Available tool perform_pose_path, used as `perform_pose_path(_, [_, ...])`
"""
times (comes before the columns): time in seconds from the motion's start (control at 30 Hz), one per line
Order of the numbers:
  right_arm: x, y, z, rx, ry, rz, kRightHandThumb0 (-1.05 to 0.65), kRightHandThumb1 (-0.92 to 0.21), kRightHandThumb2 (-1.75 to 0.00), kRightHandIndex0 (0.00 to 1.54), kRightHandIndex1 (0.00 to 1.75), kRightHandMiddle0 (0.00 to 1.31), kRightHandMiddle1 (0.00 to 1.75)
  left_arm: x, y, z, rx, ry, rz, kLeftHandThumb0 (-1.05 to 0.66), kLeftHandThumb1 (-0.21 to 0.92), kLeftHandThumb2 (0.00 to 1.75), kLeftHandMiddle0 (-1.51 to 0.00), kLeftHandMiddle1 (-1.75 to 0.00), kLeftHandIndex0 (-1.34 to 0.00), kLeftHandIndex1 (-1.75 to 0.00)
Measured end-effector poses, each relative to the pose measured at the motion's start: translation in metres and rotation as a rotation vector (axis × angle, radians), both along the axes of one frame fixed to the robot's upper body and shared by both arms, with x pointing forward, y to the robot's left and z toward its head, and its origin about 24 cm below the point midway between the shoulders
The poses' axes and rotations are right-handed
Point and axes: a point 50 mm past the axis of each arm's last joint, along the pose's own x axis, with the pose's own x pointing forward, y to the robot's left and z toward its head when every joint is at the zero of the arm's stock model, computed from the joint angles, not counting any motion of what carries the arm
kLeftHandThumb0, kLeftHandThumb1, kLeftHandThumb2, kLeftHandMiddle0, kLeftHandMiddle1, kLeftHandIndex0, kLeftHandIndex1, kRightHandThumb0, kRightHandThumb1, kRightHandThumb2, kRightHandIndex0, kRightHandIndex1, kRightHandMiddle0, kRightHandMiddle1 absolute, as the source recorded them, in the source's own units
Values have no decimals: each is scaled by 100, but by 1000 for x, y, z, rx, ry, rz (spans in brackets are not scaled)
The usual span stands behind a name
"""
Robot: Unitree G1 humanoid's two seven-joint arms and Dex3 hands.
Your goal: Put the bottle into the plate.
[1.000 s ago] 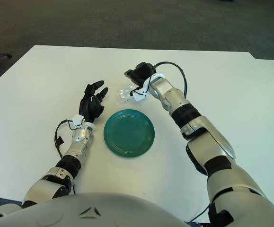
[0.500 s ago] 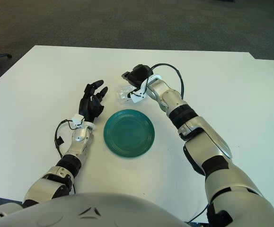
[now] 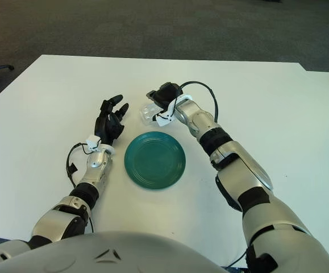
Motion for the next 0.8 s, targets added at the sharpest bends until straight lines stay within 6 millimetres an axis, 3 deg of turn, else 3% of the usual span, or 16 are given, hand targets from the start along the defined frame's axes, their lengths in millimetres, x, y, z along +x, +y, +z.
perform_pose_path(0.8, [1, -5, -18, 5, 29, -35, -105, -92, -58, 4, 0, 1, 3, 5, -4, -3, -76, 43, 47, -77, 92, 96, -55, 0, -9, -84])
